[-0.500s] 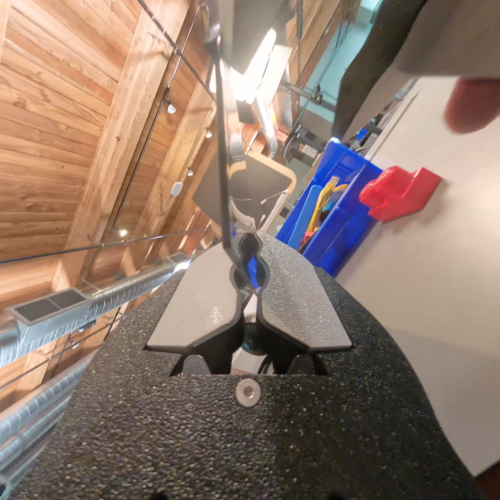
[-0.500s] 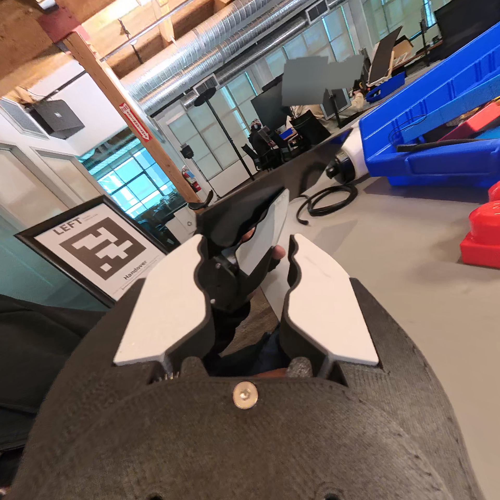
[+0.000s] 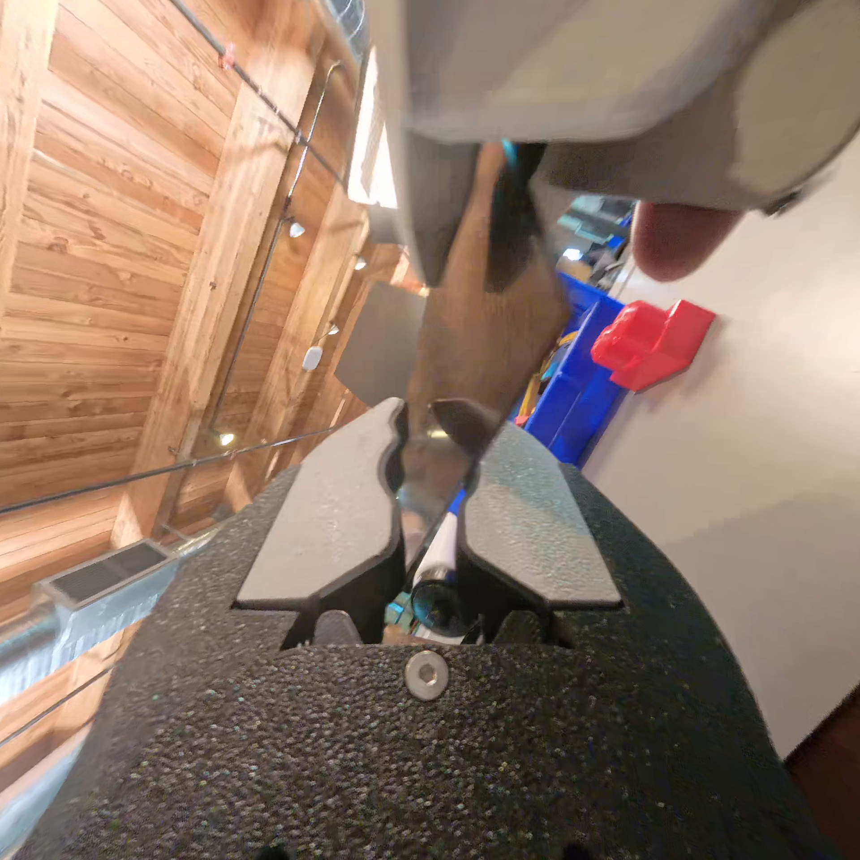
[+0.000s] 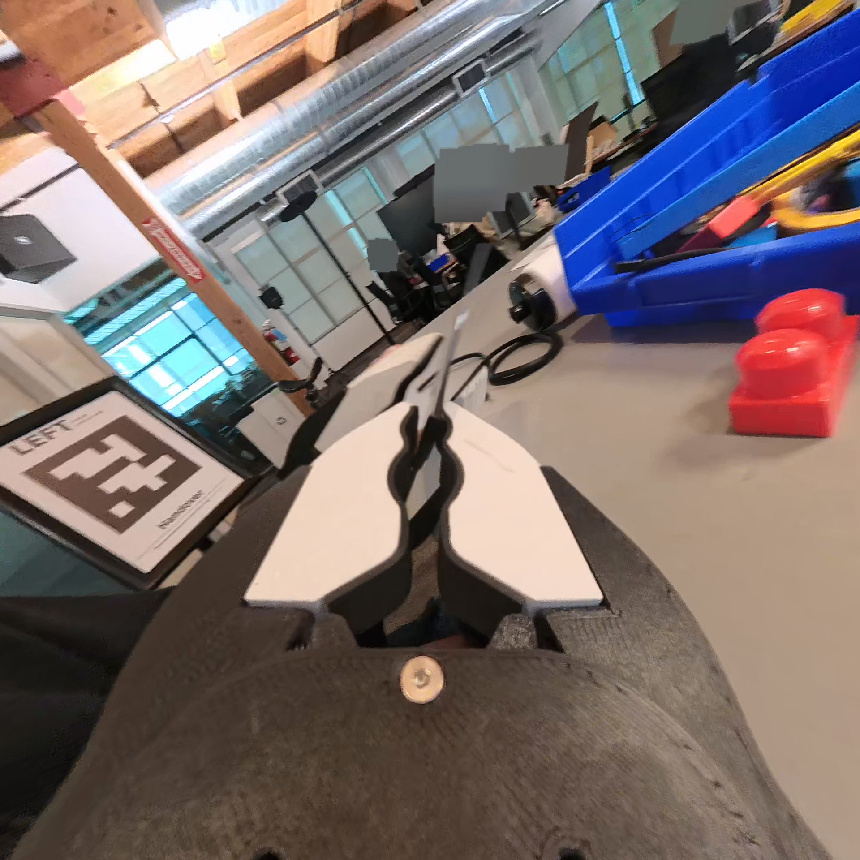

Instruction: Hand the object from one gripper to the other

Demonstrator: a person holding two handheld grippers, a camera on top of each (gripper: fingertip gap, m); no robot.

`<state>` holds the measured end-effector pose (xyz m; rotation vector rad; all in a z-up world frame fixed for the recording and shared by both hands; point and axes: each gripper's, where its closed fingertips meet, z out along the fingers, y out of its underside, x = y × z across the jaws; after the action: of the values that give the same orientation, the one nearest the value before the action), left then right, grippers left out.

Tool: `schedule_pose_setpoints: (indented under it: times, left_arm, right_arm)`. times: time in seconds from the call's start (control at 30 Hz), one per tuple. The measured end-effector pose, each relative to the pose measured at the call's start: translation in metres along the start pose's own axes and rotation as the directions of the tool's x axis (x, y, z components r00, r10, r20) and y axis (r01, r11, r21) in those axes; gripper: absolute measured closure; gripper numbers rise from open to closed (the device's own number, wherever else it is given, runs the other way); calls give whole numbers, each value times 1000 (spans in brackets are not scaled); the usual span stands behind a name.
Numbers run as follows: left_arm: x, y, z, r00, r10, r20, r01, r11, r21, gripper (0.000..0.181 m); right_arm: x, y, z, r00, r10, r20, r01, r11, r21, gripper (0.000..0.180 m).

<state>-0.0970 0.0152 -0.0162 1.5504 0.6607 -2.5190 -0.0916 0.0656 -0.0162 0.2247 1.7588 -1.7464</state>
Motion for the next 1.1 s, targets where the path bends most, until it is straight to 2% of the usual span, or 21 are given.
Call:
schedule_pose_setpoints:
  times: [0.07,0.2,0.27,0.37,0.47,0.57,0.7,0.77,0.8,0.83,1.0,1.1]
  left_arm:
    - [5,-4,0,996,-49,-74,53,997,51,133]
    - [7,-11,-6,940,-213,-267,257,956,142,115]
    - [0,-9,-10,891,-301,-340,368,917,153,113]
    - [-10,-4,-15,772,-441,-457,546,828,123,115]
    - [-26,1,-18,707,-510,-490,626,774,97,116]
    - [-35,-5,-21,698,-496,-517,619,780,87,116]
    - [-26,-23,-29,717,-396,-574,542,834,101,116]
    - [-12,-26,-34,729,-318,-606,472,875,107,123]
    - [-5,-27,-37,733,-279,-621,436,893,114,134]
    - [1,-26,-38,740,-246,-626,404,907,121,147]
    - [-3,-14,-25,819,-260,-511,368,922,120,174]
    - [-12,-7,-17,887,-247,-391,323,936,143,175]
  right_arm:
    - [4,-8,-5,1000,-30,-5,30,999,34,179]
    - [8,-27,-18,989,-143,-24,145,985,89,179]
    - [8,-35,-24,975,-218,-42,222,969,108,179]
    - [9,-43,-32,941,-327,-86,334,939,83,179]
    - [3,-46,-39,879,-467,-94,473,880,44,179]
    - [-13,-38,-40,774,-631,-48,632,775,-9,179]
    - [-43,-12,-36,599,-796,85,800,600,-16,178]
    - [-54,-2,-33,537,-836,114,842,540,-5,178]
    - [-54,-1,-31,513,-853,101,857,515,-7,178]
    - [-53,-1,-29,501,-862,81,865,502,-7,174]
    - [-36,-18,-26,497,-863,-92,867,498,11,151]
    - [-29,-20,-24,505,-852,-134,860,509,5,140]
